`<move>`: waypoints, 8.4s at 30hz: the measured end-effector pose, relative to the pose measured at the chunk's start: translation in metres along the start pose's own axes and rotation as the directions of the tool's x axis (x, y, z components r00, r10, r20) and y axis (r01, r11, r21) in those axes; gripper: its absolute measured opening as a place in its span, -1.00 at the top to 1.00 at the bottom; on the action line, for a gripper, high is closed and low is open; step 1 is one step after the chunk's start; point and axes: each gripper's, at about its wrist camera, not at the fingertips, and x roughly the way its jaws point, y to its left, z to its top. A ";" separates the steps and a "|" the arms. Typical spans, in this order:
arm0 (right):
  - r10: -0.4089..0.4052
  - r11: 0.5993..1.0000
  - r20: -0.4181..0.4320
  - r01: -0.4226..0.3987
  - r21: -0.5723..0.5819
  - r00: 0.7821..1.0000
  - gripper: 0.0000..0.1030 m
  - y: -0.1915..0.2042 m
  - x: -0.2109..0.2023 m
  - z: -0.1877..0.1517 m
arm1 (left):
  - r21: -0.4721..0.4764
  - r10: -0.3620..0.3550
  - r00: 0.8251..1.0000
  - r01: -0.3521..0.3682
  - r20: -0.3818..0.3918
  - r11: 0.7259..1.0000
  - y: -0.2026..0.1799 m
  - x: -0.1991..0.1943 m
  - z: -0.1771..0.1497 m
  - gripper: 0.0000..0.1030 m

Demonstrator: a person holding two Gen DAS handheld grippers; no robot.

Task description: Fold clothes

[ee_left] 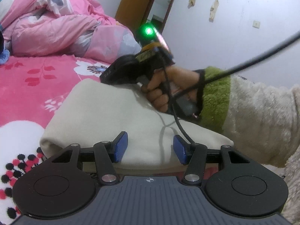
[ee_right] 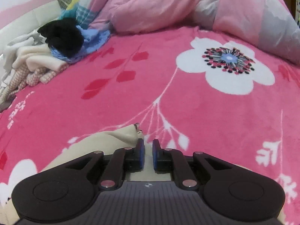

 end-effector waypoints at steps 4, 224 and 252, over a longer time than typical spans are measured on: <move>0.018 0.997 0.052 -0.014 -0.078 0.998 0.79 0.019 -0.017 0.005 | 0.007 0.011 1.000 -0.011 -0.004 1.000 -0.002 -0.001 0.000 -0.04; -0.085 0.966 -0.093 0.105 0.237 0.992 -0.28 -0.254 -0.185 -0.090 | -0.423 -0.436 0.832 0.278 -0.342 0.862 -0.031 0.232 0.082 -0.99; -0.525 0.846 0.252 0.465 0.262 0.813 0.64 -0.156 -0.235 -0.199 | 0.020 -0.071 0.974 0.078 -0.214 0.997 -0.062 0.252 0.133 -0.92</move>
